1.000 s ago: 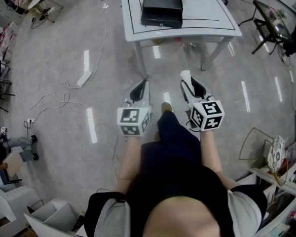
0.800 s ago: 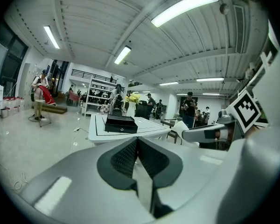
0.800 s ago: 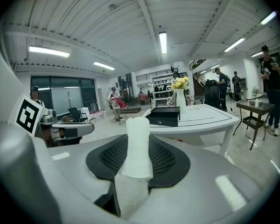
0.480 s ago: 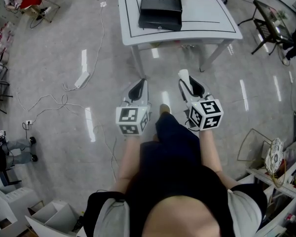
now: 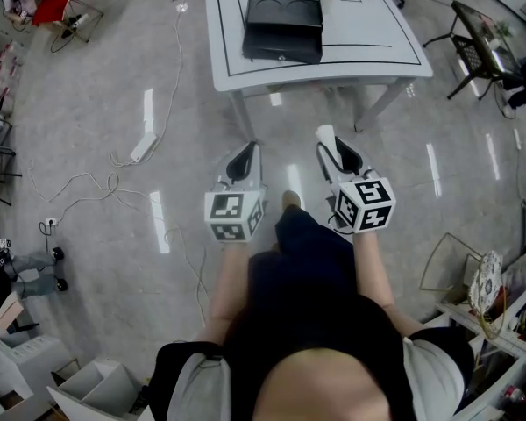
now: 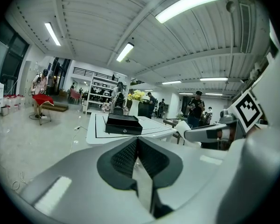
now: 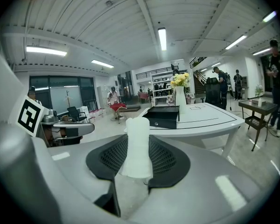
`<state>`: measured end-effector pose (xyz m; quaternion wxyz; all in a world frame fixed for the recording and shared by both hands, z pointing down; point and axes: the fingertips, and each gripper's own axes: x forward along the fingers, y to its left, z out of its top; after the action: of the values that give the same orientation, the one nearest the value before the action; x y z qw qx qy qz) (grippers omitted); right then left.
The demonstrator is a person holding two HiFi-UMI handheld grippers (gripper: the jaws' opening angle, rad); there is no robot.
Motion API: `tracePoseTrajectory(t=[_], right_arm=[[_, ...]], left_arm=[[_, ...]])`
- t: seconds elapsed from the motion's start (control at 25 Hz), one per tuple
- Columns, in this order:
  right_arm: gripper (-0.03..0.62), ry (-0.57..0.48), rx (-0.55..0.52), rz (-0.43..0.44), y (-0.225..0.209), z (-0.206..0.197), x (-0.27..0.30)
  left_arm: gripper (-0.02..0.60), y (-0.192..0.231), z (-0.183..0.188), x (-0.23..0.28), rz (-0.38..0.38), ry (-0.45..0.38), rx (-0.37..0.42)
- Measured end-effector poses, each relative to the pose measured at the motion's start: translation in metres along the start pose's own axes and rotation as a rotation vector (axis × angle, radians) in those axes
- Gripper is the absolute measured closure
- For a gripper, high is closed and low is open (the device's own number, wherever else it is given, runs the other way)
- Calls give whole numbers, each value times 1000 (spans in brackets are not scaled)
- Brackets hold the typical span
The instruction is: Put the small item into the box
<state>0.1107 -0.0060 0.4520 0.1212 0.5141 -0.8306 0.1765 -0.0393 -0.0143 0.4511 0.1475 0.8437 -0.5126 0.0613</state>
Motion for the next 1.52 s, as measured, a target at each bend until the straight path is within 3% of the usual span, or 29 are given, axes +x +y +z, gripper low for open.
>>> tracePoseTrajectory(t=[1.52], right_arm=[[457, 30, -31, 133, -73, 57, 130]], left_arm=[[571, 54, 34, 124, 110, -3, -33]])
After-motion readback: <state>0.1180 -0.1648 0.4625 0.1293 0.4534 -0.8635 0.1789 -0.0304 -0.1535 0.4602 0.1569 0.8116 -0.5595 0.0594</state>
